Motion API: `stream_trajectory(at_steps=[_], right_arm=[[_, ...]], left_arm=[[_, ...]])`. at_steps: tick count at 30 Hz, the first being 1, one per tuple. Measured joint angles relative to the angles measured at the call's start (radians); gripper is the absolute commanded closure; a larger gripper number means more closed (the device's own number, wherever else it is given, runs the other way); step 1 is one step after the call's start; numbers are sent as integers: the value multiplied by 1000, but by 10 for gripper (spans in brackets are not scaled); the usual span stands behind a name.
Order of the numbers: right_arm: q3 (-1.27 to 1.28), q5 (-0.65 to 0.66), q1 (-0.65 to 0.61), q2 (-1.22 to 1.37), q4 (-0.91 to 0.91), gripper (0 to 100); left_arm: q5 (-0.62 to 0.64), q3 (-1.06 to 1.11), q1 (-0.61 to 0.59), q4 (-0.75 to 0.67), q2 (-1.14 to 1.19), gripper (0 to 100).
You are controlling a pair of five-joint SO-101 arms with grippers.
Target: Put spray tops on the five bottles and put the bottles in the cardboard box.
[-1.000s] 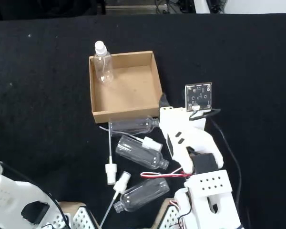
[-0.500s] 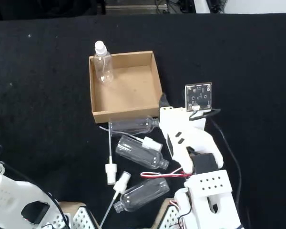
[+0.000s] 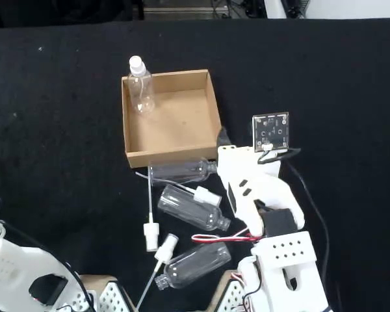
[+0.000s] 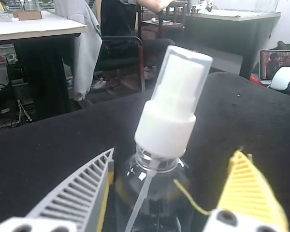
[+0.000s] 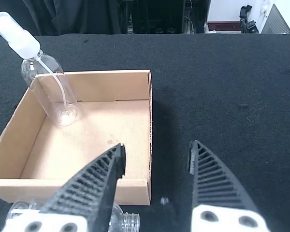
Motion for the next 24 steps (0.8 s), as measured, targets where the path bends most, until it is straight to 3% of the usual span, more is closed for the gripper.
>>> stream_trajectory(at_steps=[3, 6, 19, 24], right_arm=[[0, 0, 0, 0, 0, 801], [0, 0, 0, 0, 0, 801], [0, 0, 0, 0, 0, 801], [0, 0, 0, 0, 0, 801]], left_arm=[[2, 0, 0, 0, 0, 984], [3, -11, 5, -6, -8, 916], [3, -20, 5, -8, -5, 907], [-3, -14, 3, -8, -5, 779]])
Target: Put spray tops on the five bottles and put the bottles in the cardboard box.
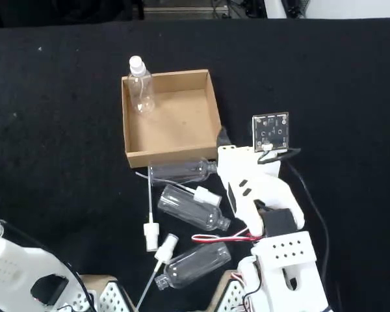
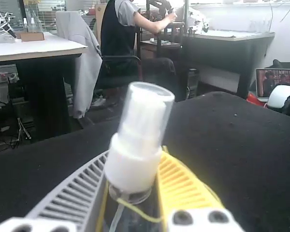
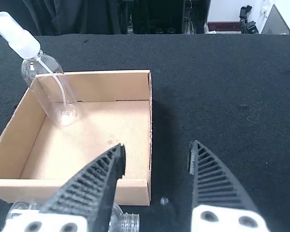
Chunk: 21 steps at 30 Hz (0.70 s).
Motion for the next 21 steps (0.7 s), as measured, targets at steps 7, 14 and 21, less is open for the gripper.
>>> stream_trajectory(at_steps=[7, 14, 21], right_arm=[[0, 0, 0, 0, 0, 801], [0, 0, 0, 0, 0, 801], [0, 0, 0, 0, 0, 801]], left_arm=[[2, 23, 0, 8, 6, 682], [2, 21, -3, 8, 6, 682], [2, 21, -17, 8, 6, 682]])
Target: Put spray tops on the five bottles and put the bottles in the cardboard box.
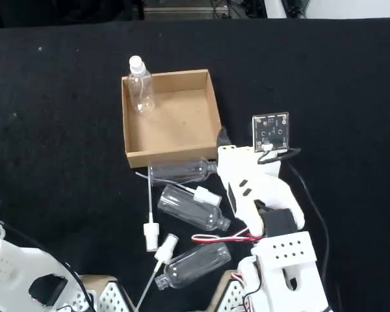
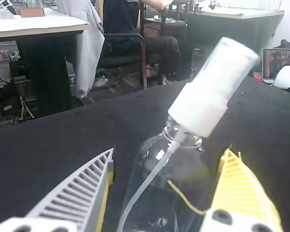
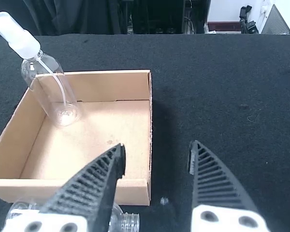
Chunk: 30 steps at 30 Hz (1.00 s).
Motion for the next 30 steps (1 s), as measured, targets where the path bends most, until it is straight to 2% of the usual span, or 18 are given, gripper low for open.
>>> stream_trajectory(at_steps=[7, 12, 14, 27, 30], right_arm=[[0, 0, 0, 0, 0, 801], [0, 0, 0, 0, 0, 801], [0, 0, 0, 0, 0, 801], [0, 0, 0, 0, 0, 801], [0, 0, 0, 0, 0, 801]], left_arm=[[0, 0, -2, 0, 0, 698], [0, 0, 5, 0, 0, 849], [0, 0, 20, 0, 0, 873], [18, 12, 89, 12, -20, 705], [21, 26, 94, 124, -103, 659]])
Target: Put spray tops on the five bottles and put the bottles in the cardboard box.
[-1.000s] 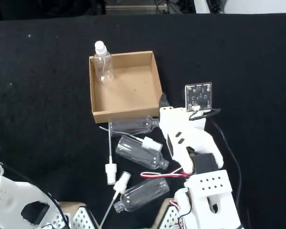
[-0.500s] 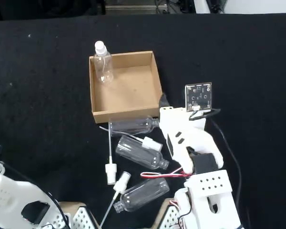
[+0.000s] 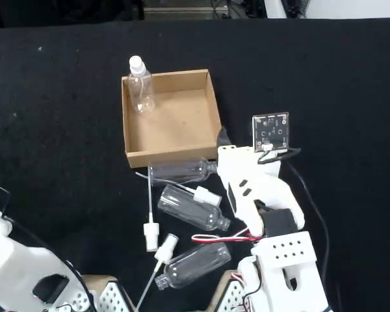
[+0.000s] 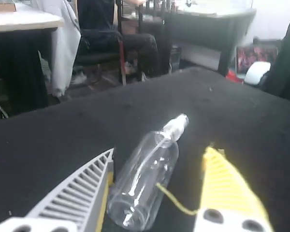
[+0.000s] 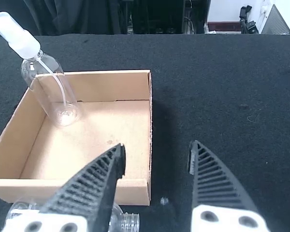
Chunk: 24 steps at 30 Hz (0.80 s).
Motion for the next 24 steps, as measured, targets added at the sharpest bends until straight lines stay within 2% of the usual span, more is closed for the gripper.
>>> stream_trajectory(at_steps=[3, 9, 11, 14, 19, 24], right_arm=[[0, 0, 0, 0, 0, 801], [0, 0, 0, 0, 0, 801], [0, 0, 0, 0, 0, 801], [0, 0, 0, 0, 0, 801], [0, 0, 0, 0, 0, 801], [0, 0, 0, 0, 0, 801]], left_arm=[[21, -46, 15, 272, -126, 643], [75, -436, 46, 1148, -245, 643], [75, -557, 46, 1355, -216, 643], [64, -661, 40, 1447, -130, 643], [-86, -873, 41, 1528, 40, 644], [-120, -1218, 41, 1740, 232, 644]])
